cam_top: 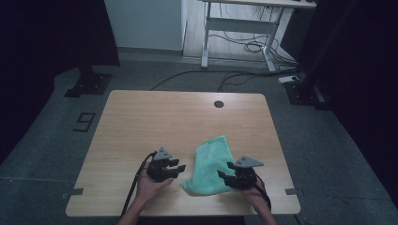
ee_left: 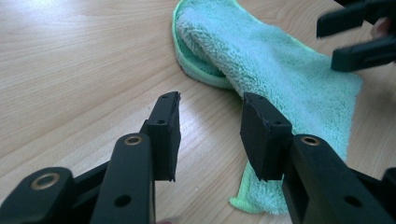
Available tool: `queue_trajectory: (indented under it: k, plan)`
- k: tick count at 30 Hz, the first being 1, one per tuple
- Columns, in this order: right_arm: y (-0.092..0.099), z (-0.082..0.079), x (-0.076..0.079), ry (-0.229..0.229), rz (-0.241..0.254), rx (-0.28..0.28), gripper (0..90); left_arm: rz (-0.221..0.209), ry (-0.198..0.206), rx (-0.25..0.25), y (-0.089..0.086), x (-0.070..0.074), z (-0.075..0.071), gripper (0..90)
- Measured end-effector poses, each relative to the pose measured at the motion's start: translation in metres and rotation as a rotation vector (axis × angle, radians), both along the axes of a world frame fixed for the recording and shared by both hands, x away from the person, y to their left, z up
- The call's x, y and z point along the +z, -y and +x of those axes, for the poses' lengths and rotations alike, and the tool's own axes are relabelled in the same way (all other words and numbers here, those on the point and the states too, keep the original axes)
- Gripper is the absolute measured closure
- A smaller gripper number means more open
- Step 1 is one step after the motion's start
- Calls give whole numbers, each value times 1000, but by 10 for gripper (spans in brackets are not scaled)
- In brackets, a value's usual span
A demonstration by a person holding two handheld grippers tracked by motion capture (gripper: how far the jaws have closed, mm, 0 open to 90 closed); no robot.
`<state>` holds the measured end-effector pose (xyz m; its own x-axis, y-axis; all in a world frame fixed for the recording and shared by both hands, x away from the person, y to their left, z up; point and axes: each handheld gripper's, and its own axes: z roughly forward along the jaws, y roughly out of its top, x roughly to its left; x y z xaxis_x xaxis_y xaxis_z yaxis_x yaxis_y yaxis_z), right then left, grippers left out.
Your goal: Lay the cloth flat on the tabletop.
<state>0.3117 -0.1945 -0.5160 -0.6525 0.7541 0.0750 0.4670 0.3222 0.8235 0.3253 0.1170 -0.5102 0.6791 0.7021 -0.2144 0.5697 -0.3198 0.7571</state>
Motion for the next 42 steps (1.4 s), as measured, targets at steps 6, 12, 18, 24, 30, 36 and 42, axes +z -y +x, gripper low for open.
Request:
queue_trajectory:
  k: [6, 12, 18, 24, 30, 36, 42]
  plan:
    - [-52, 19, 7, -7, 19, 20, 313, 4, 13, 17, -12, 0, -7, 585]
    - [-85, 44, -2, -36, -63, -17, 320, 0, 18, 33, -22, 0, -9, 587]
    - [-73, 51, -7, -47, -72, -31, 706, 2, 15, 29, -23, -2, -11, 589]
    - [-32, 45, -6, -50, 45, -58, 766, 2, 17, 28, -21, -2, -11, 590]
    - [6, 42, -13, -96, 155, -67, 787, -3, 5, 8, -5, -3, -5, 590]
    - [-3, 38, -11, -76, 159, 3, 809, -29, -5, -28, 21, -7, 8, 565]
    - [-15, 34, -9, -51, 145, 42, 812, -39, -25, -53, 39, -11, 19, 499]
